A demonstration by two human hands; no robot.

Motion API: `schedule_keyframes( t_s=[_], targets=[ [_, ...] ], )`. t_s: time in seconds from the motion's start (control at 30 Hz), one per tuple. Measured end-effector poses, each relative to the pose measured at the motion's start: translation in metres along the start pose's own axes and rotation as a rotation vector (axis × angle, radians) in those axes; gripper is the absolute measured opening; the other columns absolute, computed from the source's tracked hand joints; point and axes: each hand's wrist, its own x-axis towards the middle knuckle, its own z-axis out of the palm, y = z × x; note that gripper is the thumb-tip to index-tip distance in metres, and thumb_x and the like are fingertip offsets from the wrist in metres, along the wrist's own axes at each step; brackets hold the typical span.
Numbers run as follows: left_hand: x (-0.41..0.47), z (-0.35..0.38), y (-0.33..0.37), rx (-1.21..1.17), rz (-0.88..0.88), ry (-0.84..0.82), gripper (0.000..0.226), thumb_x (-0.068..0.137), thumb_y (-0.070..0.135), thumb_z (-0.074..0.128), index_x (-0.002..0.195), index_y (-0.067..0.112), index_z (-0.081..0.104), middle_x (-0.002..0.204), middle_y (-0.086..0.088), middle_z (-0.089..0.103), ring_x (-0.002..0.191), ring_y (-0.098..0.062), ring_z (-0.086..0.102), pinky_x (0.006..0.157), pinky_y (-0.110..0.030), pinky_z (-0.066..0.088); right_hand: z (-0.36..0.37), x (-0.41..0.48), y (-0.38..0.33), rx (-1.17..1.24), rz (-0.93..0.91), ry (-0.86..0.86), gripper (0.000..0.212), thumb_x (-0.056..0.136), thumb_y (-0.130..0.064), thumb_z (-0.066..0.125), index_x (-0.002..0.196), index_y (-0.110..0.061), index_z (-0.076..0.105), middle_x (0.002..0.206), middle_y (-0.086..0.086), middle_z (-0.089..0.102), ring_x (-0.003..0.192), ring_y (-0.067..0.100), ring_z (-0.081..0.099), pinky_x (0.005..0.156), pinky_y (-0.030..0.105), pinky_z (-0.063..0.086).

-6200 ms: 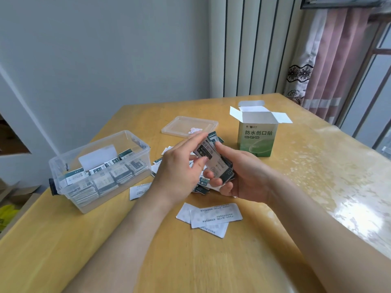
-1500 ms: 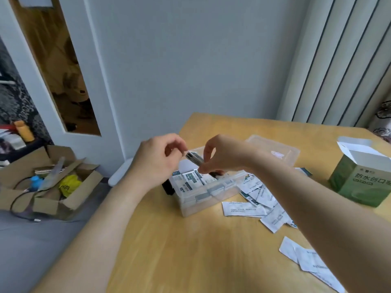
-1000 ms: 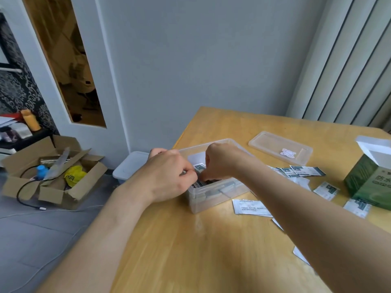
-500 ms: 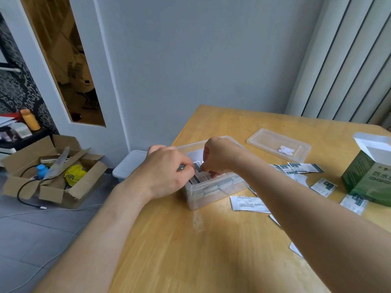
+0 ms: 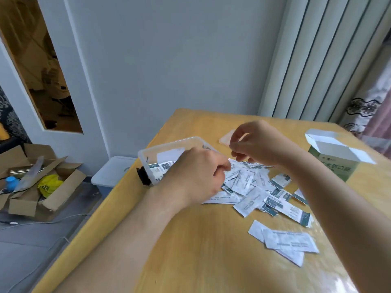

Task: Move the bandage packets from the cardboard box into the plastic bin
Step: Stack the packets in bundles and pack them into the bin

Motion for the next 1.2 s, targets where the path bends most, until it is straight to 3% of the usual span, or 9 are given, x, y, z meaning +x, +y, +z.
schedule_keyframes(
  t_s=[0.1, 0.2, 0.4, 0.53, 0.6, 0.7, 0.9, 1.03, 1.2],
  targets=[
    [0.012, 0.036, 0.020, 0.010, -0.123, -0.172, 0.028, 0.091, 0.022, 0.049, 0.108, 0.018, 0.071, 0.109, -0.008, 0.070, 0.103, -0.027, 0.060, 0.084, -0.030, 0.047, -0.004, -0.014, 0.036, -0.126, 0.067, -0.059, 0.004, 0.086, -0.018, 0.069, 0.086, -0.019, 0.065, 0.096, 0.006, 0.073, 0.084, 0.025, 0.067, 0.078, 0.035, 0.053],
    [0.026, 0.081, 0.033, 0.074, -0.221, -0.281, 0.032, 0.097, 0.033, 0.041, 0.110, 0.008, 0.057, 0.120, -0.015, 0.057, 0.117, -0.033, 0.048, 0.090, -0.037, 0.039, -0.005, -0.031, 0.082, -0.232, 0.164, -0.127, 0.029, 0.086, -0.025, 0.069, 0.114, -0.020, 0.061, 0.117, 0.007, 0.064, 0.106, 0.024, 0.061, 0.091, 0.033, 0.048],
    [0.038, 0.123, 0.035, 0.278, -0.360, -0.374, 0.066, 0.093, 0.062, 0.033, 0.137, 0.014, 0.033, 0.148, -0.021, 0.028, 0.138, -0.036, 0.024, 0.109, -0.047, 0.023, 0.009, -0.050, 0.127, -0.303, 0.192, -0.069, 0.046, 0.091, -0.031, 0.059, 0.134, -0.023, 0.044, 0.135, 0.003, 0.055, 0.120, 0.025, 0.052, 0.092, 0.032, 0.043],
    [0.036, 0.126, 0.036, 0.301, -0.196, -0.344, 0.045, 0.095, 0.048, 0.038, 0.126, 0.015, 0.041, 0.127, -0.013, 0.052, 0.120, -0.032, 0.046, 0.093, -0.040, 0.041, 0.013, -0.049, 0.134, -0.200, 0.097, -0.055, 0.042, 0.091, -0.018, 0.057, 0.132, -0.023, 0.050, 0.132, 0.003, 0.058, 0.121, 0.022, 0.053, 0.098, 0.036, 0.043],
    [0.033, 0.123, 0.042, 0.335, -0.110, -0.256, 0.034, 0.097, 0.035, 0.042, 0.124, 0.014, 0.044, 0.115, -0.012, 0.062, 0.107, -0.033, 0.056, 0.076, -0.036, 0.041, 0.013, -0.050, 0.134, -0.203, 0.074, -0.038, 0.041, 0.089, -0.013, 0.056, 0.130, -0.022, 0.053, 0.128, 0.002, 0.060, 0.118, 0.021, 0.055, 0.096, 0.034, 0.045],
    [0.029, 0.119, 0.045, 0.358, -0.058, -0.158, 0.028, 0.097, 0.028, 0.045, 0.122, 0.017, 0.050, 0.104, -0.010, 0.067, 0.097, -0.034, 0.061, 0.071, -0.036, 0.042, 0.013, -0.053, 0.136, -0.137, 0.070, 0.005, 0.040, 0.086, -0.009, 0.057, 0.124, -0.022, 0.058, 0.120, 0.002, 0.064, 0.112, 0.020, 0.058, 0.093, 0.032, 0.046],
    [0.028, 0.107, 0.038, -0.011, -0.206, -0.016, 0.019, 0.095, 0.021, 0.053, 0.093, 0.012, 0.070, 0.088, -0.006, 0.071, 0.087, -0.027, 0.063, 0.074, -0.035, 0.050, 0.014, -0.055, 0.135, 0.006, 0.084, 0.121, 0.033, 0.086, -0.009, 0.059, 0.116, -0.020, 0.063, 0.103, -0.001, 0.066, 0.100, 0.016, 0.061, 0.085, 0.030, 0.049],
    [0.029, 0.105, 0.033, -0.397, -0.387, 0.126, 0.013, 0.091, 0.020, 0.064, 0.097, 0.017, 0.075, 0.090, 0.004, 0.075, 0.083, -0.005, 0.069, 0.080, -0.027, 0.055, 0.015, -0.056, 0.132, 0.055, 0.050, 0.127, 0.034, 0.088, -0.022, 0.064, 0.122, -0.023, 0.060, 0.109, -0.003, 0.064, 0.103, 0.012, 0.060, 0.089, 0.029, 0.049],
    [0.031, 0.105, 0.041, -0.867, -0.398, 0.148, 0.012, 0.092, 0.015, 0.065, 0.090, 0.024, 0.073, 0.084, 0.003, 0.077, 0.082, -0.013, 0.073, 0.079, -0.033, 0.057, 0.025, -0.061, 0.116, 0.669, 0.092, 0.170, 0.021, 0.088, -0.018, 0.070, 0.108, -0.012, 0.069, 0.092, 0.004, 0.075, 0.069, 0.003, 0.065, 0.056, 0.012, 0.046]
  ],
)
